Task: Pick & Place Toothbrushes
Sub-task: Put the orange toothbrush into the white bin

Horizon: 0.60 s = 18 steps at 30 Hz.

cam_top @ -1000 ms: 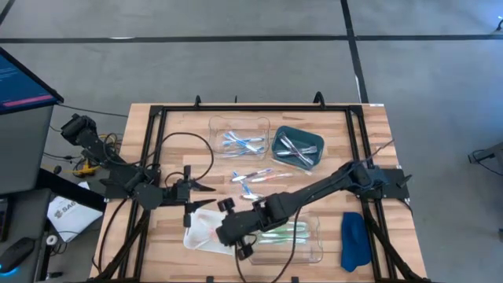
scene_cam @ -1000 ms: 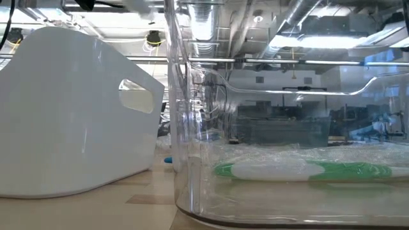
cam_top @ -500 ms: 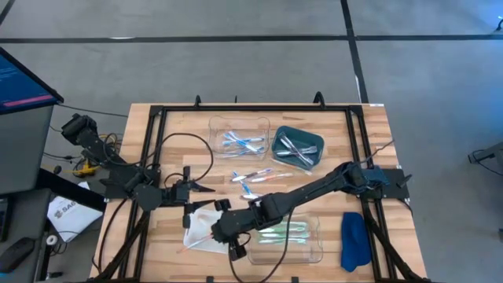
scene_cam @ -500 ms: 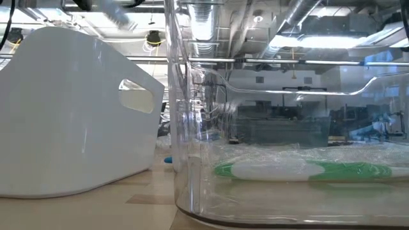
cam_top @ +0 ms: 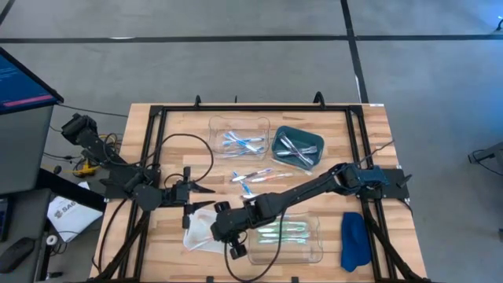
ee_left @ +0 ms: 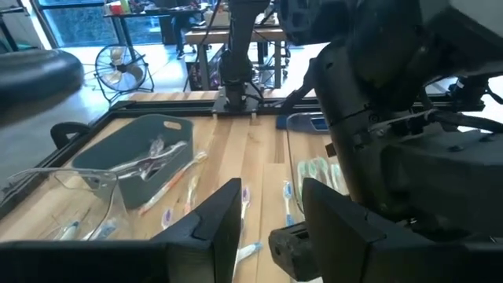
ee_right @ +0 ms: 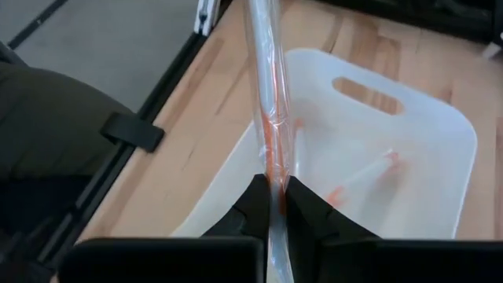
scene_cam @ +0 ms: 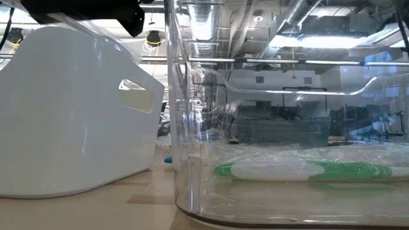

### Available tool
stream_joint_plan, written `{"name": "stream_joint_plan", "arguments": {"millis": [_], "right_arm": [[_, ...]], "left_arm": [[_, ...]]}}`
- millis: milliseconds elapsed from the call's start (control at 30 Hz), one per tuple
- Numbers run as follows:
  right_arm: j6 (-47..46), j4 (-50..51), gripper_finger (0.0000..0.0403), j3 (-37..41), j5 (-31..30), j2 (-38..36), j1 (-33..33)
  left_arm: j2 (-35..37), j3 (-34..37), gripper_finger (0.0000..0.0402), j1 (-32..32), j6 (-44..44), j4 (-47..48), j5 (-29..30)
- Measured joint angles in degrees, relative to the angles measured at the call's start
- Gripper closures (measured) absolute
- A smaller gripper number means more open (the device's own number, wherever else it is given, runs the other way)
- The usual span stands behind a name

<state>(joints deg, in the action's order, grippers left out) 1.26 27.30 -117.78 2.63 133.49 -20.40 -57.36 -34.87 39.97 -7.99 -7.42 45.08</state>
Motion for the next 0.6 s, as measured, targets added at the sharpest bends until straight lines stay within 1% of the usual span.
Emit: {"name": "stream_joint_plan", "arguments": {"millis": [200,400,600], "right_arm": [[-0.77,2.73,0.0390,0.00,-2.86,-0.02,0.00],[-1.92,2.29,0.0390,1.14,-2.92,-0.15,0.15],[-2.40,4.32,0.0390,1.38,-2.92,-0.15,0.45]], "left_arm": [[0.00,0.00,0.0271,0.25,-0.29,0.02,0.04],[0.00,0.00,0.0271,0.59,-1.05,-0.02,0.02],[0.00,0.01,0.0271,0.59,-1.11,-0.03,0.04]]}}
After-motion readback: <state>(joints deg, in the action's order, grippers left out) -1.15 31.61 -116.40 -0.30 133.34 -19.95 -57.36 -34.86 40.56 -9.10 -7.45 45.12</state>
